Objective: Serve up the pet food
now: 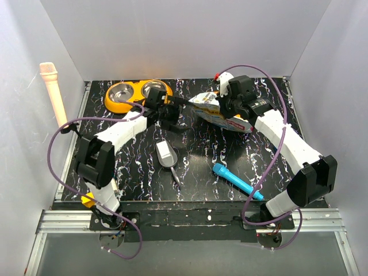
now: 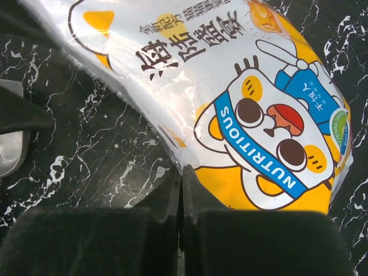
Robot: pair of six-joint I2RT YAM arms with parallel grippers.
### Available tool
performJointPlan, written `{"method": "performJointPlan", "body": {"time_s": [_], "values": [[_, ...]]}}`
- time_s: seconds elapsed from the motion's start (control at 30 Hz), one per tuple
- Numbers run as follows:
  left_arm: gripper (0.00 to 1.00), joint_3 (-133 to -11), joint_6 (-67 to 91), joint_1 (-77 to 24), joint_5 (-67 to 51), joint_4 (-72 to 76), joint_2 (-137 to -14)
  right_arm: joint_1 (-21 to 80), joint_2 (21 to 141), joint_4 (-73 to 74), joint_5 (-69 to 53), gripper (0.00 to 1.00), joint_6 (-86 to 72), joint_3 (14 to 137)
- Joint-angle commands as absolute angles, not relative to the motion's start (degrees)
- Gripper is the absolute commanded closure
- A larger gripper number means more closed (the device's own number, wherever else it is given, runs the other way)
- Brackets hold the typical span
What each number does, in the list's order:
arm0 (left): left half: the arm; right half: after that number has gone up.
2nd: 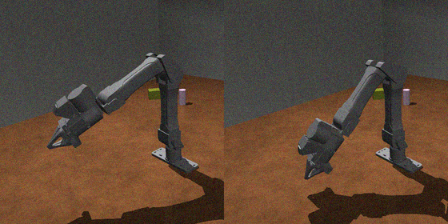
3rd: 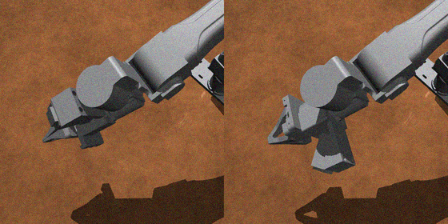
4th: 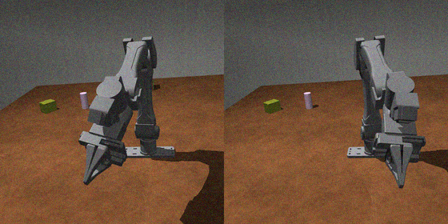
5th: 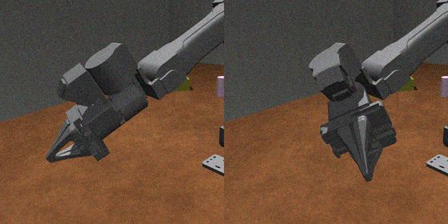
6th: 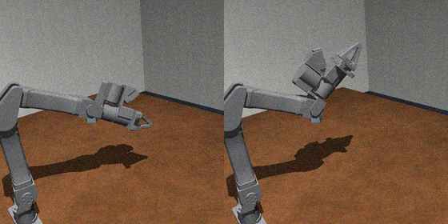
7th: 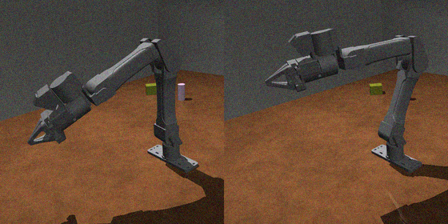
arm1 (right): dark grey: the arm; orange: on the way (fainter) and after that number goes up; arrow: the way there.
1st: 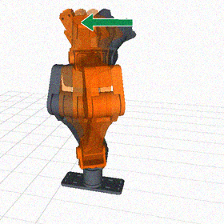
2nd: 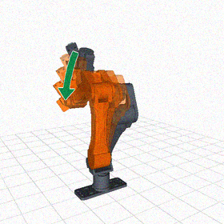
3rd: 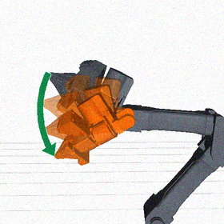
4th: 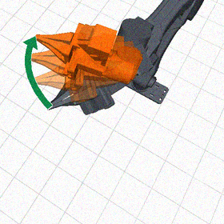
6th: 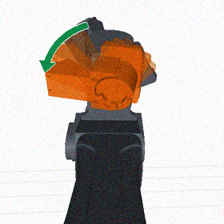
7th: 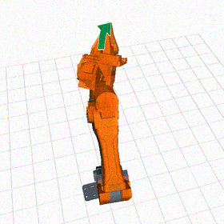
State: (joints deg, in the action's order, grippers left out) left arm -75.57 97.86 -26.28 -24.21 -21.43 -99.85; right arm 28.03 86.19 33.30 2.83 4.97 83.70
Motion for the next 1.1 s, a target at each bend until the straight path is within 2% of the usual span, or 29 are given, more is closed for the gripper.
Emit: {"method": "performJointPlan", "body": {"time_s": [0.0, 0.33, 0.6, 0.67, 0.77, 0.9, 1.07], "values": [[0.02, -83.40, 106.43, -30.14, -19.70, -15.56, -101.51, 30.32, 81.39, 31.20, 0.44, 0.99, 1.94, 85.69], [0.02, -79.71, 106.88, -34.89, -4.49, -15.21, -95.80, 31.03, 81.74, 34.45, -1.84, 0.99, 0.97, 87.63], [0.02, -88.94, 104.86, -36.47, -7.47, -15.47, -106.34, 32.34, 80.16, 36.03, -1.93, 0.99, 1.05, 87.36], [0.05, -89.38, 104.33, -36.83, -7.29, -15.29, -107.66, 32.78, 79.72, 36.56, -1.59, 0.99, 1.23, 87.36], [0.19, -88.16, 102.57, -36.83, -7.47, -14.51, -108.19, 33.40, 79.19, 37.00, -1.49, 0.99, 1.32, 87.45], [0.55, -85.79, 99.15, -36.83, -7.47, -14.94, -106.09, 35.59, 79.19, 38.05, -0.88, 0.99, 1.32, 88.85], [0.83, -82.89, 92.74, -36.04, -7.11, -18.45, -99.51, 39.36, 79.10, 39.81, -1.05, 0.99, 0.44, 90.35]]}}
